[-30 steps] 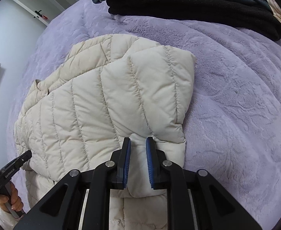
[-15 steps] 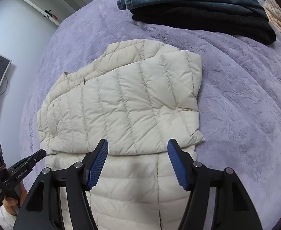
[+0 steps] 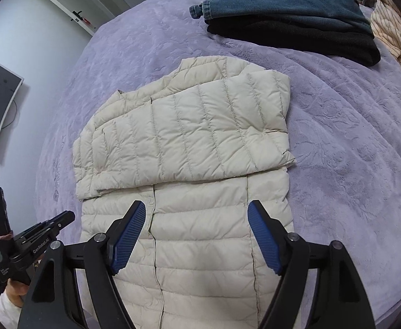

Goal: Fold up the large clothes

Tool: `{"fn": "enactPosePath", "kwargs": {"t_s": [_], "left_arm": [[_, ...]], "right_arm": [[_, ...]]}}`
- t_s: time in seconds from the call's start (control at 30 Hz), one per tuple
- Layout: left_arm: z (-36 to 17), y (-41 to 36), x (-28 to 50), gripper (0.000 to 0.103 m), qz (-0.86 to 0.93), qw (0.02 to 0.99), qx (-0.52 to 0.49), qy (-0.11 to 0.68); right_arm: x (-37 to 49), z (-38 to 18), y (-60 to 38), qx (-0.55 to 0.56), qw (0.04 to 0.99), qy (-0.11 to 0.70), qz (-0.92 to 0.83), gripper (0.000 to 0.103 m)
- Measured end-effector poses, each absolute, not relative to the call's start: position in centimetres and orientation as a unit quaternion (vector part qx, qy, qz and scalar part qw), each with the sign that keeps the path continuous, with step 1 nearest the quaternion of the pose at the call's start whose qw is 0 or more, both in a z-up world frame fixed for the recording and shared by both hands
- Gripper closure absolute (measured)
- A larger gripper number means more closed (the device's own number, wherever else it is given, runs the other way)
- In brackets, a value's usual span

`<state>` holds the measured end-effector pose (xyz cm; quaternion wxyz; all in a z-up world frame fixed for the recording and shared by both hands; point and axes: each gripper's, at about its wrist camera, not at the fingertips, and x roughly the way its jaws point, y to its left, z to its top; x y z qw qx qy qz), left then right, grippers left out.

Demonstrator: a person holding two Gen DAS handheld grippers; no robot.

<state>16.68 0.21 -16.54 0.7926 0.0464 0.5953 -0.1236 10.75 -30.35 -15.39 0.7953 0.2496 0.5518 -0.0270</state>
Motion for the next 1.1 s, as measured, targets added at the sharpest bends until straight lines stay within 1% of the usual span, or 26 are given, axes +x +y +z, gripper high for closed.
{"fn": "enactPosePath", "kwargs": {"t_s": [0.03, 0.07, 0.17, 0.27, 0.43, 0.47, 0.5, 0.67, 0.8, 0.9, 1.1], "left_arm": [[-16.3, 0.5, 16.3, 0.003, -0.112, 0.799, 0.048, 0.589], [-15.9, 0.7, 15.9, 0.001, -0.108, 0.807, 0.05, 0.579], [-15.5, 1.2, 15.2, 0.001, -0.11, 0.804, 0.05, 0.582], [-15.3, 1.9, 14.5, 0.001, -0.108, 0.802, 0.052, 0.585], [-15.3, 3.2, 13.2, 0.001, -0.101, 0.798, 0.059, 0.592], [-15.3, 3.5, 13.0, 0.001, -0.099, 0.797, 0.061, 0.593], [-15.4, 3.8, 12.8, 0.001, -0.097, 0.796, 0.063, 0.594], [-15.6, 4.9, 11.9, 0.001, -0.091, 0.79, 0.068, 0.602], [-16.0, 6.2, 11.3, 0.001, -0.093, 0.783, 0.064, 0.612], [-17.1, 7.7, 10.7, 0.001, -0.09, 0.775, 0.063, 0.623], [-21.3, 10.8, 8.4, 0.001, -0.121, 0.724, 0.028, 0.678]], "right_arm": [[10.5, -15.2, -30.2, 0.25, 0.795, 0.552, -0.026, 0.022], [10.2, -15.0, -30.0, 0.25, 0.794, 0.553, -0.025, 0.021], [9.5, -14.6, -29.7, 0.25, 0.793, 0.555, -0.026, 0.021], [8.7, -14.3, -29.6, 0.252, 0.791, 0.557, -0.026, 0.016], [7.5, -13.8, -29.7, 0.262, 0.788, 0.556, -0.026, 0.01], [7.2, -13.8, -29.7, 0.263, 0.788, 0.556, -0.026, 0.007], [7.0, -13.6, -29.7, 0.264, 0.789, 0.555, -0.025, 0.0], [5.6, -13.0, -29.5, 0.262, 0.796, 0.545, -0.016, 0.0], [4.4, -13.7, -30.0, 0.265, 0.778, 0.57, -0.017, 0.0], [3.0, -15.0, -31.2, 0.299, 0.756, 0.582, -0.013, 0.0], [-1.4, -19.5, -34.2, 0.372, 0.698, 0.612, -0.023, 0.0]]}}
